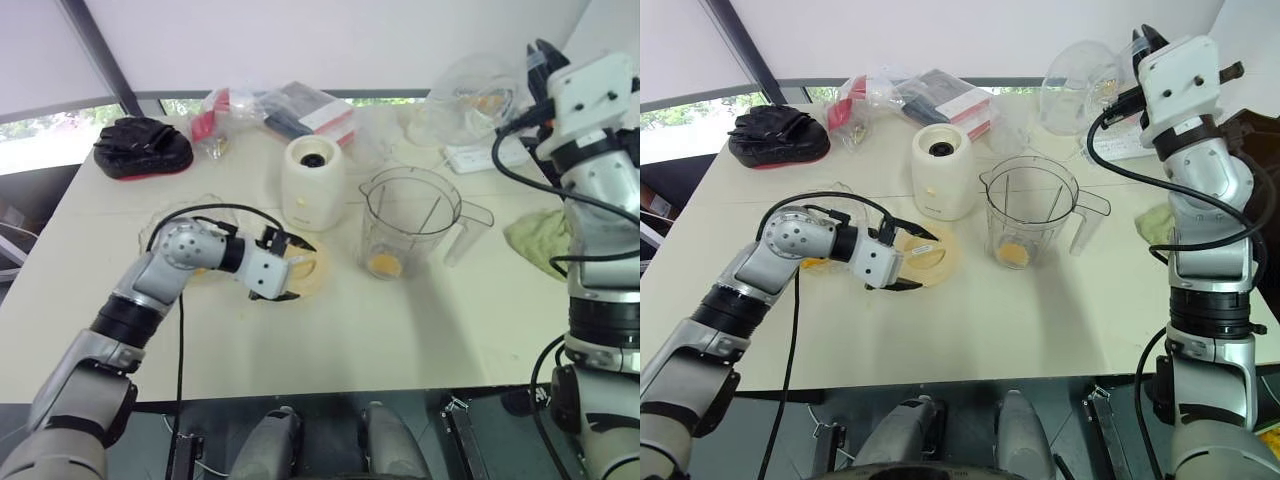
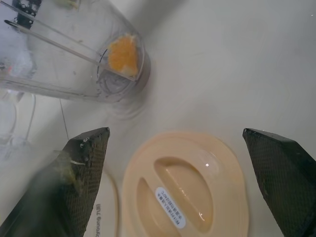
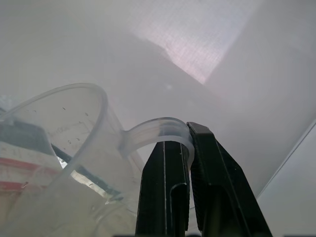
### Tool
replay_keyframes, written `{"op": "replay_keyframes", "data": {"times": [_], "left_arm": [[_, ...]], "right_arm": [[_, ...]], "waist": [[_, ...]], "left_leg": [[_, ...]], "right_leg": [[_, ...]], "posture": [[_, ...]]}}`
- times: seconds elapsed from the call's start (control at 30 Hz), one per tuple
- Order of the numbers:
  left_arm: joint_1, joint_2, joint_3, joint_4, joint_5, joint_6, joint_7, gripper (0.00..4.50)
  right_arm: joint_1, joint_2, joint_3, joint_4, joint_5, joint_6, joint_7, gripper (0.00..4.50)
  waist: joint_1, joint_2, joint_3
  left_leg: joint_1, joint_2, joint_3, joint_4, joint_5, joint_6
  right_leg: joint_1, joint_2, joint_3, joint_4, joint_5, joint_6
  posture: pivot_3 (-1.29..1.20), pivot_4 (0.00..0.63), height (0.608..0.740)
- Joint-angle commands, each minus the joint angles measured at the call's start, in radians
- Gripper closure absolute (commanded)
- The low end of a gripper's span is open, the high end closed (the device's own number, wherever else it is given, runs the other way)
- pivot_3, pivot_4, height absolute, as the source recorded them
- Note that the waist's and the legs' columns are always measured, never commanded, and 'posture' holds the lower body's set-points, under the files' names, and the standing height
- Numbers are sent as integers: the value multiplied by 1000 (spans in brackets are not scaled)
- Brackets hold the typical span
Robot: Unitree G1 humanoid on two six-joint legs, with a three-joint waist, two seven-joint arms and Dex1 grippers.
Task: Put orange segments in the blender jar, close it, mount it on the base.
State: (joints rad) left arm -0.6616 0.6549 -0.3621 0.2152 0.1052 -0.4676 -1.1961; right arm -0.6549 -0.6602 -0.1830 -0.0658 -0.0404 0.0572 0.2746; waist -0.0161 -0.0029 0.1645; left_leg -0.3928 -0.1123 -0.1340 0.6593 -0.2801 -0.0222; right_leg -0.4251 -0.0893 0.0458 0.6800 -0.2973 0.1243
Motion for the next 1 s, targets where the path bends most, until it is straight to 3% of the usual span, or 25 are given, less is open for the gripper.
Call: {"op": "replay_keyframes", "data": {"times": [0.03,1.0], "left_arm": [[5,1,0,-19,4,-17,11,0],[14,5,-9,13,14,-58,7,0]], "right_arm": [[-9,-25,-14,-59,-15,-33,8,4467],[114,-158,34,-111,-157,-238,140,4467]], "waist": [[0,0,0],[2,0,0]], "left_leg": [[0,0,0,0,0,0],[0,0,0,0,0,0]], "right_leg": [[0,0,0,0,0,0],[0,0,0,0,0,0]], "posture": [[0,150,740],[0,150,740]]}}
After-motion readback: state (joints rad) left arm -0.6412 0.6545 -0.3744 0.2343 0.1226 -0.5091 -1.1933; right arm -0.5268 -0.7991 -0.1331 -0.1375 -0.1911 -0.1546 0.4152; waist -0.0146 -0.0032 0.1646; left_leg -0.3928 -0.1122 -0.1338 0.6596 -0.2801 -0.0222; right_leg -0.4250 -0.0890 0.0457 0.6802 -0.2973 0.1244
